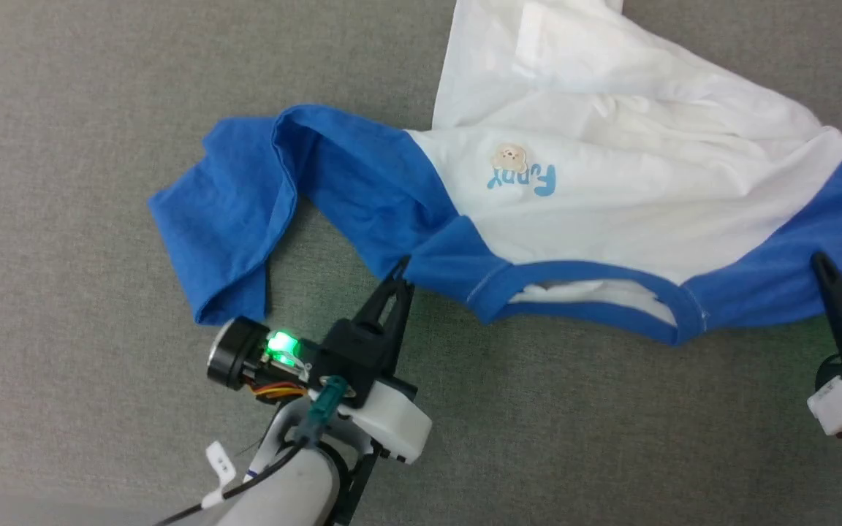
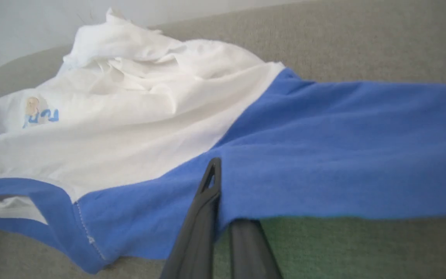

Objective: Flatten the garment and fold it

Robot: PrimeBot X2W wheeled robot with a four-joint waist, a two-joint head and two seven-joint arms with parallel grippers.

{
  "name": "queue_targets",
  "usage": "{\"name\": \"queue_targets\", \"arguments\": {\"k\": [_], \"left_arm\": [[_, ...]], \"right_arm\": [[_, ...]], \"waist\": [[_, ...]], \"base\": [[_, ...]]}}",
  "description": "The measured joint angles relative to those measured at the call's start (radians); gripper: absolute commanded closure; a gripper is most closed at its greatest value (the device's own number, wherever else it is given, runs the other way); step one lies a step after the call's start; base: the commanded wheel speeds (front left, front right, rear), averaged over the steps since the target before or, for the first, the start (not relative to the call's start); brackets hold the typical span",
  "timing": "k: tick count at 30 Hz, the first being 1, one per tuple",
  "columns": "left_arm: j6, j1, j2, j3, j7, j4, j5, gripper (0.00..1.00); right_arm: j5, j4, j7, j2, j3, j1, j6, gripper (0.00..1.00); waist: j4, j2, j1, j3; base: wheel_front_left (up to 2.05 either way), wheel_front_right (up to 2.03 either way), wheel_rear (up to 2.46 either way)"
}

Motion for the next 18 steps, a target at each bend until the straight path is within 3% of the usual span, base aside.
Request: {"name": "queue_targets", "arguments": {"k": [9, 18], "left_arm": [[0.014, -0.045, 0.004, 0.074, -0.052, -0.154, -0.048, 1.0], [-0.03, -0.276, 0.054, 0.154, 0.068, -0.243, -0.059, 1.0]], "right_arm": [[0.009, -0.176, -0.068, 0.009, 0.015, -0.072, 0.0, 1.0], [0.01, -0.231, -0.018, -0.046, 0.083, -0.356, 0.0, 1.0]], "waist": [[-0.024, 0.0, -0.0002, -0.1], [-0.063, 0.0, -0.0002, -0.224]], "base": [[0.0, 0.0, 0.0], [0.0, 0.0, 0.0]]}}
